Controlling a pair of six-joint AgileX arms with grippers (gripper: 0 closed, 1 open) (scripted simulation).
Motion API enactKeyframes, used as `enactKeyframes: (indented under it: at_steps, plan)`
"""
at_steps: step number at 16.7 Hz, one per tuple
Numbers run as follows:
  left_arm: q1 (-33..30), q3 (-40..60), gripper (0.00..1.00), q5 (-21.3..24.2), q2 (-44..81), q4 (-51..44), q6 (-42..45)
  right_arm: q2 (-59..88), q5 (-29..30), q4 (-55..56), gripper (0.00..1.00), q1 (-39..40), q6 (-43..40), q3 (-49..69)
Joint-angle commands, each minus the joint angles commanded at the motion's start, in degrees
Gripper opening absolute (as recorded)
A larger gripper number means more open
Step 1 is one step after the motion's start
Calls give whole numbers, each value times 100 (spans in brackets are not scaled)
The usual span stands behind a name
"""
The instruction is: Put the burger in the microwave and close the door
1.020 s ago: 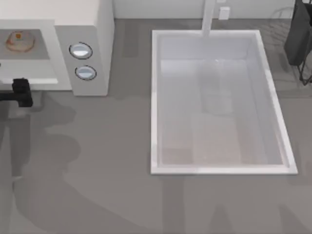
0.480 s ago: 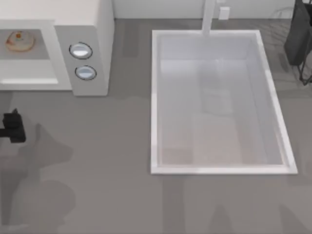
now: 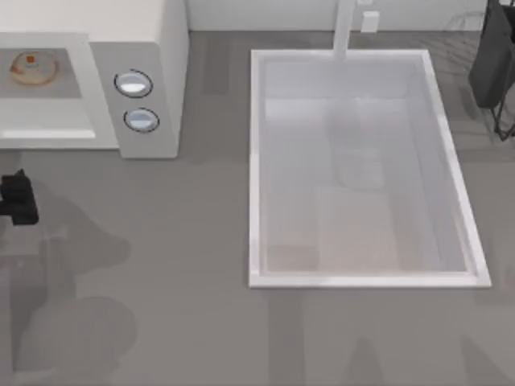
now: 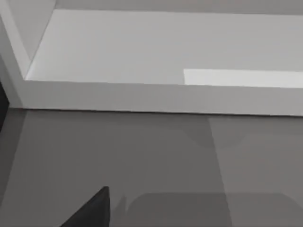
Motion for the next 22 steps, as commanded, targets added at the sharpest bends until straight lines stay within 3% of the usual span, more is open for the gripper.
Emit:
enactKeyframes:
  at_steps: [9,17,22]
  plan:
    - [2,586,100,-28,-2038,-2690,-11,0,0,0,100,0,0,0]
    - [-14,609,100,-44,-2320,-2959,-18,0,0,0,100,0,0,0]
    - [-216,149,100,-235,-3537,-3343,-102,0,0,0,100,0,0,0]
